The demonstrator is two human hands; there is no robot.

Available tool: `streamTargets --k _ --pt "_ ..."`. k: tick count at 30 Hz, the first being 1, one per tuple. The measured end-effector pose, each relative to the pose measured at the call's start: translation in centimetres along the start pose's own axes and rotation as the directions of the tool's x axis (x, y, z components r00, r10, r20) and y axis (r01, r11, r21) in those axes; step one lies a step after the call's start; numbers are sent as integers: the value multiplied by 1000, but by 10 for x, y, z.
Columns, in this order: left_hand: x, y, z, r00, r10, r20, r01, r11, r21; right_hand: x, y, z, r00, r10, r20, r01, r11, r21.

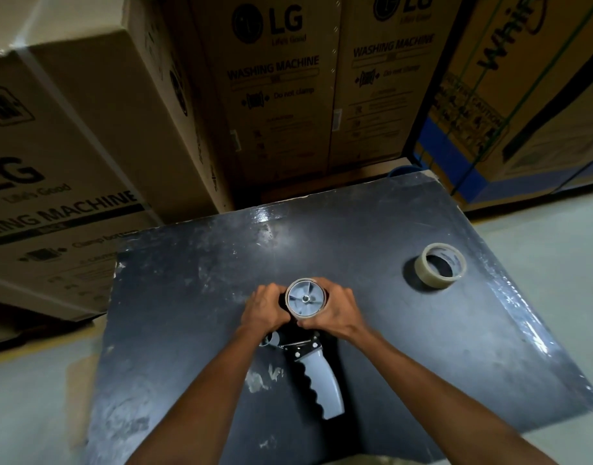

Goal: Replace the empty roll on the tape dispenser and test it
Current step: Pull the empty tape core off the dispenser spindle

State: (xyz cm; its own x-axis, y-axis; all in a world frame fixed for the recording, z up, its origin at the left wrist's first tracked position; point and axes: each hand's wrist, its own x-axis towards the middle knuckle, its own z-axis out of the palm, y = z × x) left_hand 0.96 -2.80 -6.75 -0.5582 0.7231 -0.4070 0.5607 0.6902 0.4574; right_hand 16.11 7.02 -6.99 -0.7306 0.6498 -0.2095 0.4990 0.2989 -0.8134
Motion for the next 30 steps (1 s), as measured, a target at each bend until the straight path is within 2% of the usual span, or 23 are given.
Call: streamTargets --k 5,22,30 --pt "4 0 3 1000 -20 11 19 999 27 -5 -2 2 999 -13 -33 14 999 36" --pt "3 6 11 999 -3 49 -4 991 135 -3 0 0 996 6 -90 -10 999 -38" --pt "7 5 17 998 -52 34 48 994 102 -5 0 -2 997 -15 -81 14 1000 -17"
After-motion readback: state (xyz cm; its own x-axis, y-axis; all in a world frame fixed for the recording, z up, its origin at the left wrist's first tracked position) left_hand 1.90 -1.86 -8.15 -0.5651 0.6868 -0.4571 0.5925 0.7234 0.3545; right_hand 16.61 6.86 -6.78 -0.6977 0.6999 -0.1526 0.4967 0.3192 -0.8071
